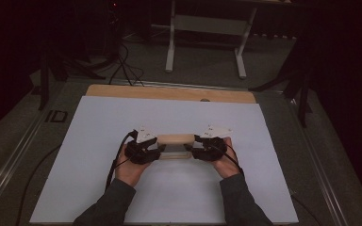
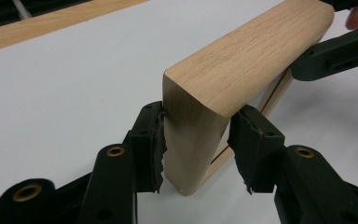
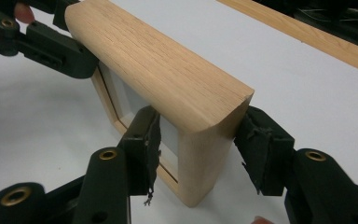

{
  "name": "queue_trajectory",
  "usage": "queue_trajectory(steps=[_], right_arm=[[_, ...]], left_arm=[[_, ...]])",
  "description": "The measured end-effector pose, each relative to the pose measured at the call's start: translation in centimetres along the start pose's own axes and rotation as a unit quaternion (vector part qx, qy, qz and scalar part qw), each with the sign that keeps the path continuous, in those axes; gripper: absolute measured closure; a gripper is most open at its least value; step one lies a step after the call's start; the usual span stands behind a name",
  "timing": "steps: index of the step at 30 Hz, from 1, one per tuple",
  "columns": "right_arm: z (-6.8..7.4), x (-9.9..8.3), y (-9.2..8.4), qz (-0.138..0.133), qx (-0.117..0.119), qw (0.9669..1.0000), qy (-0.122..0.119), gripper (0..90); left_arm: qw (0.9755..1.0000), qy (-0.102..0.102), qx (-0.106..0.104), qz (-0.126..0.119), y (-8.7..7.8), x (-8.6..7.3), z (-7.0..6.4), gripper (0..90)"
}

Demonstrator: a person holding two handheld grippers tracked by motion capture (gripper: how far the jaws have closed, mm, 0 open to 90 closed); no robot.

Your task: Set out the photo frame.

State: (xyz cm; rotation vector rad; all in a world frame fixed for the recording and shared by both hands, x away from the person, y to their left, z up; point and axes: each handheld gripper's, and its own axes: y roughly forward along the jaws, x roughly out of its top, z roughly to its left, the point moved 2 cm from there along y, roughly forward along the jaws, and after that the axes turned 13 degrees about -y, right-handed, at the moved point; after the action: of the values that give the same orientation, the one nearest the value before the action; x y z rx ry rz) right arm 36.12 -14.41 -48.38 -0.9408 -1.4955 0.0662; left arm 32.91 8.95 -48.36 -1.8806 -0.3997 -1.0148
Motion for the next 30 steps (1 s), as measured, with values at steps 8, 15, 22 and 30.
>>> queue_trajectory(steps=[8,15,22,30], right_arm=[[0.1,0.2,0.1,0.000,-0.001,1.0000,0.001,51.8],[0.0,0.7,0.8,0.004,-0.002,1.0000,-0.006,51.6],[0.1,1.1,1.5,0.002,-0.005,1.0000,0.001,53.1],[0.0,1.2,1.6,-0.001,-0.001,1.0000,0.000,53.2]], left_arm=[[1.0000,-0.006,0.003,-0.002,-0.1,0.2,0.4,56.9],[0.9999,-0.004,0.011,-0.001,-0.3,0.4,0.9,57.1],[0.9996,-0.013,0.022,-0.009,-0.3,0.7,1.8,64.9],[0.9997,-0.023,0.002,-0.010,-0.1,0.8,2.3,63.0]])
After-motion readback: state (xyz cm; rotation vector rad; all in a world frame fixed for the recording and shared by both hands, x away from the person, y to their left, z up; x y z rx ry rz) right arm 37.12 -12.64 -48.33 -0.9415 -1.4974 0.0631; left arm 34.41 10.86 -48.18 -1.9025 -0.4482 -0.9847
